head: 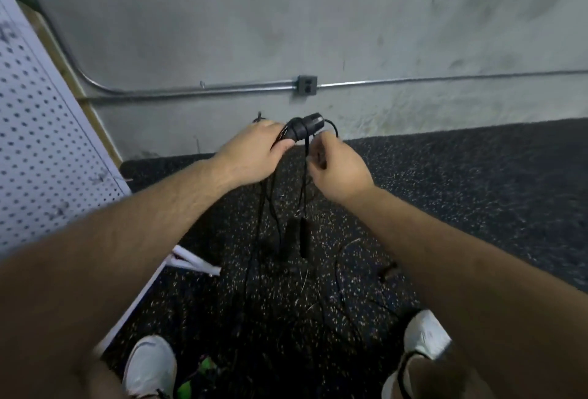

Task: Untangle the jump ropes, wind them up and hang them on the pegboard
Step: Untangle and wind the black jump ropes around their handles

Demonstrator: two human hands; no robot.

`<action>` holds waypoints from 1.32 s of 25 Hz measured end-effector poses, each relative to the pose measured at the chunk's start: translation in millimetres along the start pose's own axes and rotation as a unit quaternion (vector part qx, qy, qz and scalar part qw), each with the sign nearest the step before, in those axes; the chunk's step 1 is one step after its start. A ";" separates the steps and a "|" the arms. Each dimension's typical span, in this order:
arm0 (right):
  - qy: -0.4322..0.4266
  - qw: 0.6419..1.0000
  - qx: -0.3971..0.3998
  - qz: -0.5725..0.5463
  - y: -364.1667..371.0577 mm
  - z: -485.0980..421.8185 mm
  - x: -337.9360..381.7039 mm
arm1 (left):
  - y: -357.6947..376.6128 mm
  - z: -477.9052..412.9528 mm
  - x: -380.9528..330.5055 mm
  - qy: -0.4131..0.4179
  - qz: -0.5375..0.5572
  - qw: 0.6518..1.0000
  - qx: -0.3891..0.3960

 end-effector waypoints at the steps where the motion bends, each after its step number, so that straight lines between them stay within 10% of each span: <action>1: -0.016 1.000 -0.015 0.000 -15.6 -5.6 10.0 | -13.7 -8.3 -4.0 0.011 -0.001 1.000 -0.012; 8: -0.073 0.990 -0.120 -0.003 -56.9 -24.5 44.0 | -38.5 -17.2 9.1 0.001 0.002 1.000 0.019; 15: -0.039 0.984 0.164 0.059 -1.6 -39.8 20.9 | -4.6 4.8 41.4 -0.016 0.057 0.994 0.093; 27: -0.046 0.985 0.143 0.084 -11.9 -38.6 27.7 | 5.2 4.3 41.4 -0.150 0.300 0.942 0.034; 33: -0.054 0.983 0.151 0.085 -25.0 -32.6 28.4 | -0.8 0.2 37.4 -0.185 0.247 0.950 0.038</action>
Point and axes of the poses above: each hand's wrist, its own z-axis away from the middle knuckle, its own y-axis out of the palm, x = y × z, the point moved 6 cm from there along -z, towards the middle knuckle, and after that the axes turned 10 degrees about y, right-handed, at the moved point
